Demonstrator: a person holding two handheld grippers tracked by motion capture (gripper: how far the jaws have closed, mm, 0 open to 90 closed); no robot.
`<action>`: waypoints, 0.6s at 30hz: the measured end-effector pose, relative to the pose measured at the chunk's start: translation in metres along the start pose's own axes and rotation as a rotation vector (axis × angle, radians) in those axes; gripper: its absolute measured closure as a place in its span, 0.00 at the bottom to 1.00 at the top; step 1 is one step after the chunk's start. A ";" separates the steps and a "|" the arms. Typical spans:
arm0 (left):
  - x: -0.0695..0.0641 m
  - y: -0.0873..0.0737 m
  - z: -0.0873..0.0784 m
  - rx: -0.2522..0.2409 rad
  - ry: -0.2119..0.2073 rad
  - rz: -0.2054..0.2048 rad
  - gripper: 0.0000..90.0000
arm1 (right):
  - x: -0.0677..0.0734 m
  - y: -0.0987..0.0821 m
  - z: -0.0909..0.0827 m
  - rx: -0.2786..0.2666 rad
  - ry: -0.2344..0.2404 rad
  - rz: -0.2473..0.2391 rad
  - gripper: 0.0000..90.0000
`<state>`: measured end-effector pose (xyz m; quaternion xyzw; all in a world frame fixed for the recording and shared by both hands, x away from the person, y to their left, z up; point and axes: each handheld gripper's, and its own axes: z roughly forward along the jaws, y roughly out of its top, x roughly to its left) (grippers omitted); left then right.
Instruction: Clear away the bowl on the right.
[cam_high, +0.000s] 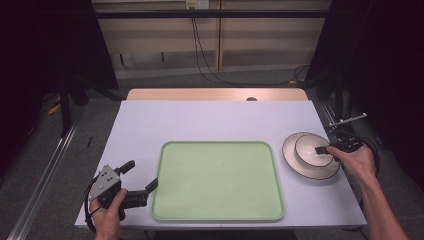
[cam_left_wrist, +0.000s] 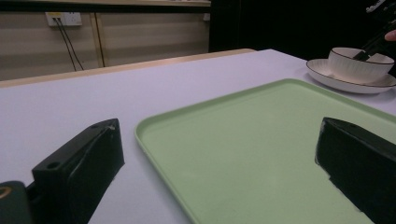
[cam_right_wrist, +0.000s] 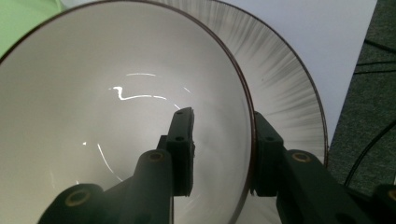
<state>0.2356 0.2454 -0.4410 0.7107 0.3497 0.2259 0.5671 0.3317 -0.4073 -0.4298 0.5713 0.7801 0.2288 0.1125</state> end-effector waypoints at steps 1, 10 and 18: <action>0.000 0.000 0.000 0.000 0.001 0.002 0.01 | -0.001 -0.001 0.001 0.005 0.005 0.006 0.76; -0.002 0.001 0.001 0.000 -0.015 0.008 0.01 | -0.006 -0.003 0.005 0.023 0.030 0.039 0.83; 0.001 0.001 0.002 0.014 -0.012 0.012 0.01 | -0.010 -0.005 0.002 -0.003 0.089 0.068 0.91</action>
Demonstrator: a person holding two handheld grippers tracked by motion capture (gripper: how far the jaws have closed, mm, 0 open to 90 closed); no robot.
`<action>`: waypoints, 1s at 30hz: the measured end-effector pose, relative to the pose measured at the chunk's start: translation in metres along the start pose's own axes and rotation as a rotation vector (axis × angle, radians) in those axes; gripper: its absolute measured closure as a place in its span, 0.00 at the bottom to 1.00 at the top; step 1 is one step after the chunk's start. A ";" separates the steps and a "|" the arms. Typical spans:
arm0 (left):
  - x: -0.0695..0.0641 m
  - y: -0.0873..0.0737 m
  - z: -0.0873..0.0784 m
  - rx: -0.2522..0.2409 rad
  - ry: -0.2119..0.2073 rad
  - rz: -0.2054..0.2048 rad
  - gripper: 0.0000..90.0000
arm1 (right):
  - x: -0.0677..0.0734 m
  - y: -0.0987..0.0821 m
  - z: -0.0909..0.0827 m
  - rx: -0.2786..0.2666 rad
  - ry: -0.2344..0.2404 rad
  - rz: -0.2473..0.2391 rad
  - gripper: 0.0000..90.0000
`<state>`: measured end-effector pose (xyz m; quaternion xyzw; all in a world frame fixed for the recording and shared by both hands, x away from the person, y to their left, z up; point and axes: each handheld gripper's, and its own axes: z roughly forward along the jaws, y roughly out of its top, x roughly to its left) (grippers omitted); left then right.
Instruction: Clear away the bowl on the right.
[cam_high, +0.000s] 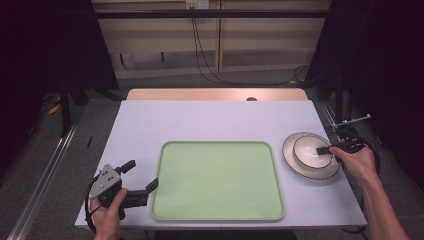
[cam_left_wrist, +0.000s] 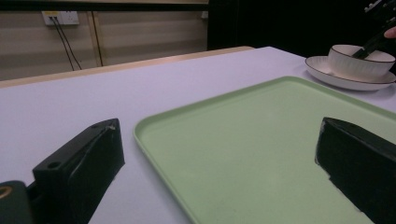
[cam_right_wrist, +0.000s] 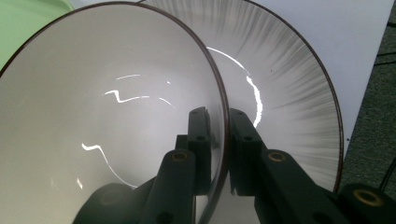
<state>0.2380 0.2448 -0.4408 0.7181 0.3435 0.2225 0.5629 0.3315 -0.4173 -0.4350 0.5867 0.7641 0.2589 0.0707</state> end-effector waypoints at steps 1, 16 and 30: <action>0.000 0.000 0.000 0.000 0.000 0.000 0.01 | 0.000 0.000 0.000 0.000 0.000 0.000 0.91; 0.000 0.000 0.003 0.007 0.001 0.004 0.01 | -0.004 0.001 0.001 -0.016 0.017 0.035 0.93; 0.000 0.000 0.000 0.007 0.012 0.002 0.01 | -0.003 0.002 -0.002 -0.048 0.014 0.041 0.93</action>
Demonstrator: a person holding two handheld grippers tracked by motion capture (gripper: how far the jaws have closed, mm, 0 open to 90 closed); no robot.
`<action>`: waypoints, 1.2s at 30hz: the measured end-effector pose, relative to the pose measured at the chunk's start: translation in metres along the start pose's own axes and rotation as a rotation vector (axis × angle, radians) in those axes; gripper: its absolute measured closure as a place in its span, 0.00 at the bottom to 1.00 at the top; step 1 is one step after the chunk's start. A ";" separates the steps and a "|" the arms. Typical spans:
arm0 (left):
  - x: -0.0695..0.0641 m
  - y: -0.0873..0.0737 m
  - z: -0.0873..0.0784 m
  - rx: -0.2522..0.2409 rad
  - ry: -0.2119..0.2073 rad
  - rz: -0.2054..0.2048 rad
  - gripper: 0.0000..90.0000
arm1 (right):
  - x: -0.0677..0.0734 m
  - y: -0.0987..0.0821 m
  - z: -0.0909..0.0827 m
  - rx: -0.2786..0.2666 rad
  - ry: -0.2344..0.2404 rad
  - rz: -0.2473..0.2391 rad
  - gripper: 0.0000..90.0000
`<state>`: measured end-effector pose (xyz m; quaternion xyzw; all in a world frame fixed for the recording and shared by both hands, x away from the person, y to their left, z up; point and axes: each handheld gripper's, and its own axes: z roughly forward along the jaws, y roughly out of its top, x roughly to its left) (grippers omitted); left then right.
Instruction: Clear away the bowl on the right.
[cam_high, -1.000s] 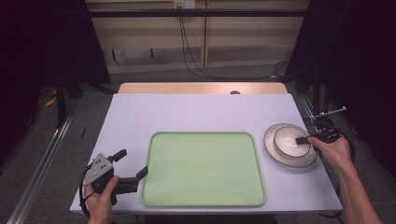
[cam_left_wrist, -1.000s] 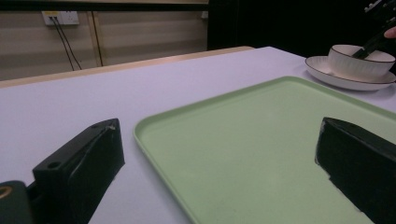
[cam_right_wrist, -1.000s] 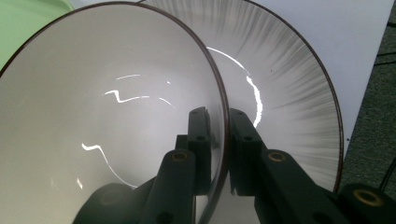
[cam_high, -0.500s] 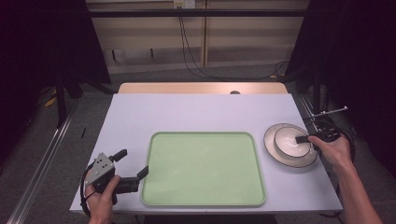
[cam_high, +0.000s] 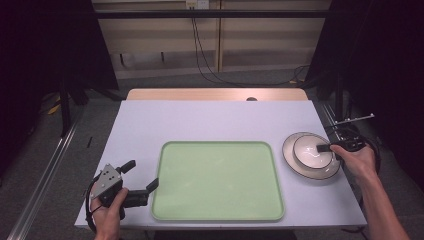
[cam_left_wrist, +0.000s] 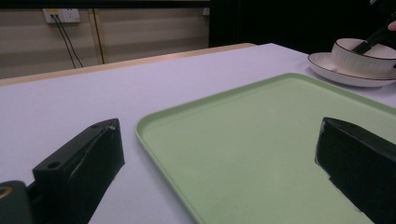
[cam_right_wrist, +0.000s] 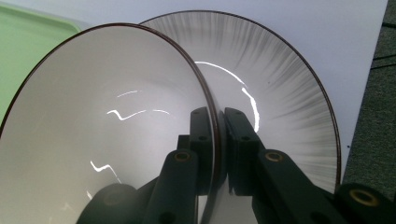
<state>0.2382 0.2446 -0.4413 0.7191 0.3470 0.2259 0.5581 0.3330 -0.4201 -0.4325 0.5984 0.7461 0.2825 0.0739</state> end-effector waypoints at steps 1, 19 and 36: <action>0.000 0.000 0.000 -0.002 0.004 -0.001 0.01 | 0.000 0.000 0.000 -0.001 0.001 0.000 0.92; 0.000 0.000 -0.001 -0.004 0.000 -0.003 0.01 | -0.001 0.000 -0.007 -0.040 0.021 0.013 0.92; 0.000 0.001 -0.001 -0.011 -0.007 0.001 0.01 | 0.008 0.004 -0.021 -0.075 0.057 -0.036 0.92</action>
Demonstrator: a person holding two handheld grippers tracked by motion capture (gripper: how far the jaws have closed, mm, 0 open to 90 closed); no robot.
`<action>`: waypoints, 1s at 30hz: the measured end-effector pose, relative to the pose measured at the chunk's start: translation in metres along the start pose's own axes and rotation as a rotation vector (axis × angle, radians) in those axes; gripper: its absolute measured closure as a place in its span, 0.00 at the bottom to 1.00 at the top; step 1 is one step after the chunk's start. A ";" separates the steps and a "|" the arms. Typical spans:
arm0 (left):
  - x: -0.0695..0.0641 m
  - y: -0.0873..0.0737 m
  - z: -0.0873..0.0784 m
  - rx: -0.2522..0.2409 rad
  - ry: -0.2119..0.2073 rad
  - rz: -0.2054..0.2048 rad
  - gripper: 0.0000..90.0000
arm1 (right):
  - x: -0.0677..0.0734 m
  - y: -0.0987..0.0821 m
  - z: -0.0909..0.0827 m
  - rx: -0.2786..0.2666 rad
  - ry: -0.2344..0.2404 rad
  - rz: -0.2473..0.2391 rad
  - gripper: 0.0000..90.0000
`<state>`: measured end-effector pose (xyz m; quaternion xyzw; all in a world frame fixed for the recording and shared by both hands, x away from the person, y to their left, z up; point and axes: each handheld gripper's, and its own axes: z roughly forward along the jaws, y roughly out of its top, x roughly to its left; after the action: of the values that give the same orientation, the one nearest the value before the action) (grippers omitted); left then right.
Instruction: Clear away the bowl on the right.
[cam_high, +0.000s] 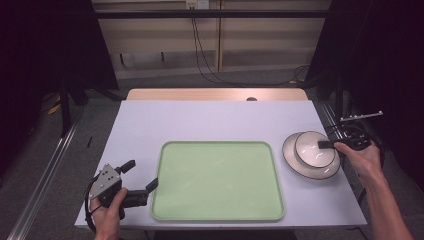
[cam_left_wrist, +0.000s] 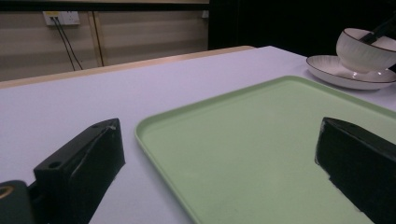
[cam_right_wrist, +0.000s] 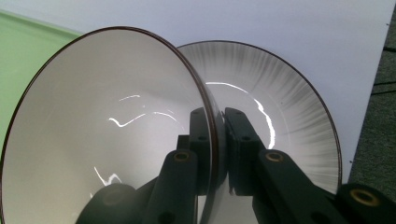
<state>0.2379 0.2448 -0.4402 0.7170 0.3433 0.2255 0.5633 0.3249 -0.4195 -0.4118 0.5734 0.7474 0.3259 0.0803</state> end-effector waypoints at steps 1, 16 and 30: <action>0.000 0.000 0.000 0.000 0.000 0.000 0.02 | 0.000 0.000 0.000 0.000 0.000 0.000 0.92; -0.001 0.001 0.004 0.004 0.003 0.003 0.01 | 0.027 0.009 -0.015 -0.037 0.058 -0.077 0.92; 0.001 0.000 0.003 0.001 0.006 0.000 0.01 | 0.068 0.026 -0.004 -0.004 0.114 -0.174 0.92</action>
<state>0.2404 0.2438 -0.4410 0.7165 0.3452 0.2273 0.5619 0.3211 -0.3558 -0.3763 0.4866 0.7971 0.3513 0.0670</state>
